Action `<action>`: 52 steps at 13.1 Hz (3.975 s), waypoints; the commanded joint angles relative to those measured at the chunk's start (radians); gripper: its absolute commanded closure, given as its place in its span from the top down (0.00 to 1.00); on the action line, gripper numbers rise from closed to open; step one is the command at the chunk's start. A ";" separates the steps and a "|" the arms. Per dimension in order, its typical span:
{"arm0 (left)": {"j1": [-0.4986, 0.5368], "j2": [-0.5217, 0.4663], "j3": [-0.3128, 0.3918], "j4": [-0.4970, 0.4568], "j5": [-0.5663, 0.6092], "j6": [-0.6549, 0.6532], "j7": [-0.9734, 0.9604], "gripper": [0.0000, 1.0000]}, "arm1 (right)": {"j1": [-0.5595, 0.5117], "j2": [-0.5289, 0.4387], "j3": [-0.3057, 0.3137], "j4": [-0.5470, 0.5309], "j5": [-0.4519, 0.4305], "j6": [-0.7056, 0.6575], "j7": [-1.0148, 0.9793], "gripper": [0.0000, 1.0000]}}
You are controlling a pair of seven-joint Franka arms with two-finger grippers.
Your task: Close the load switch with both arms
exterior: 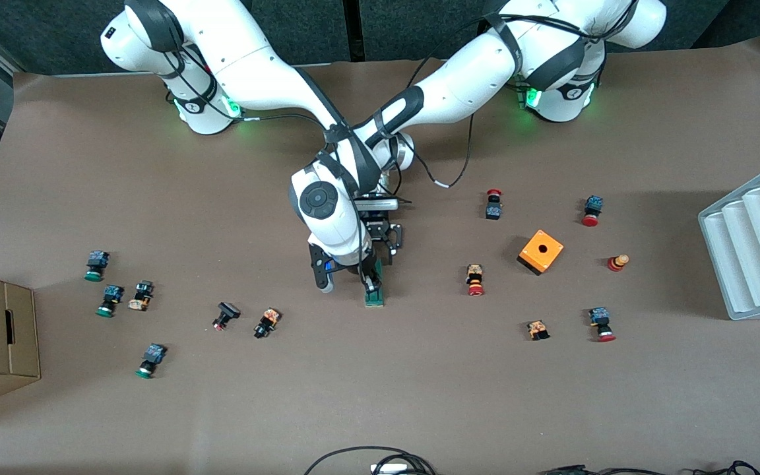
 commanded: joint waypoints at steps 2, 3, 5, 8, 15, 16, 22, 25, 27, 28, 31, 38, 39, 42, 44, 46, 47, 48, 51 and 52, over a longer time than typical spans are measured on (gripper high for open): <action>-0.016 0.014 0.005 0.026 -0.015 -0.010 -0.003 0.78 | -0.022 0.022 -0.016 0.047 0.031 -0.010 -0.023 0.16; -0.016 0.014 0.005 0.026 -0.015 -0.010 -0.003 0.78 | -0.023 0.024 -0.016 0.049 0.031 -0.010 -0.023 0.16; -0.016 0.014 0.005 0.026 -0.015 -0.010 -0.003 0.78 | -0.026 0.027 -0.017 0.064 0.031 -0.012 -0.023 0.16; -0.016 0.014 0.005 0.026 -0.015 -0.010 -0.003 0.78 | -0.029 0.036 -0.017 0.073 0.031 -0.021 -0.024 0.15; -0.016 0.014 0.005 0.024 -0.015 -0.010 -0.003 0.78 | -0.049 0.093 -0.017 0.137 0.031 -0.029 -0.026 0.16; -0.016 0.014 0.005 0.024 -0.015 -0.010 -0.003 0.78 | -0.051 0.097 -0.017 0.147 0.031 -0.029 -0.024 0.16; -0.016 0.014 0.005 0.024 -0.015 -0.010 -0.003 0.78 | -0.069 0.133 -0.024 0.187 0.033 -0.029 -0.024 0.20; -0.016 0.014 0.005 0.024 -0.015 -0.010 -0.003 0.79 | -0.072 0.144 -0.025 0.199 0.040 -0.029 -0.026 0.23; -0.016 0.016 0.005 0.024 -0.014 -0.010 -0.001 0.79 | -0.074 0.147 -0.025 0.199 0.040 -0.026 -0.026 0.23; -0.016 0.014 0.005 0.024 -0.014 -0.010 -0.001 0.79 | -0.074 0.150 -0.025 0.199 0.040 -0.024 -0.026 0.23; -0.016 0.014 0.005 0.024 -0.014 -0.010 -0.001 0.79 | -0.074 0.154 -0.025 0.200 0.040 -0.023 -0.024 0.23; -0.016 0.016 0.005 0.024 -0.014 -0.010 -0.001 0.79 | -0.072 0.170 -0.025 0.203 0.040 -0.017 -0.023 0.23; -0.016 0.014 0.005 0.026 -0.014 -0.010 -0.001 0.79 | -0.072 0.168 -0.024 0.213 0.040 -0.024 -0.021 0.23; -0.016 0.014 0.005 0.024 -0.014 -0.010 -0.001 0.79 | -0.072 0.154 -0.024 0.216 0.042 -0.055 -0.020 0.26; -0.016 0.014 0.005 0.024 -0.014 -0.010 -0.001 0.79 | -0.106 0.125 -0.019 0.237 0.043 -0.107 -0.023 0.69; -0.016 0.014 0.005 0.024 -0.014 -0.010 -0.001 0.79 | -0.135 0.076 -0.014 0.246 0.036 -0.167 -0.049 1.00; -0.016 0.014 0.005 0.024 -0.014 -0.010 -0.001 0.79 | -0.150 0.037 -0.014 0.239 0.034 -0.197 -0.116 1.00; -0.016 0.014 0.005 0.026 -0.014 -0.010 -0.003 0.79 | -0.169 -0.009 -0.011 0.222 0.033 -0.243 -0.180 1.00; -0.016 0.014 0.005 0.026 -0.014 -0.009 -0.003 0.79 | -0.239 -0.151 -0.011 0.178 0.023 -0.416 -0.424 1.00; -0.016 0.014 0.005 0.027 -0.015 -0.009 -0.004 0.82 | -0.261 -0.198 -0.011 0.164 0.010 -0.488 -0.522 1.00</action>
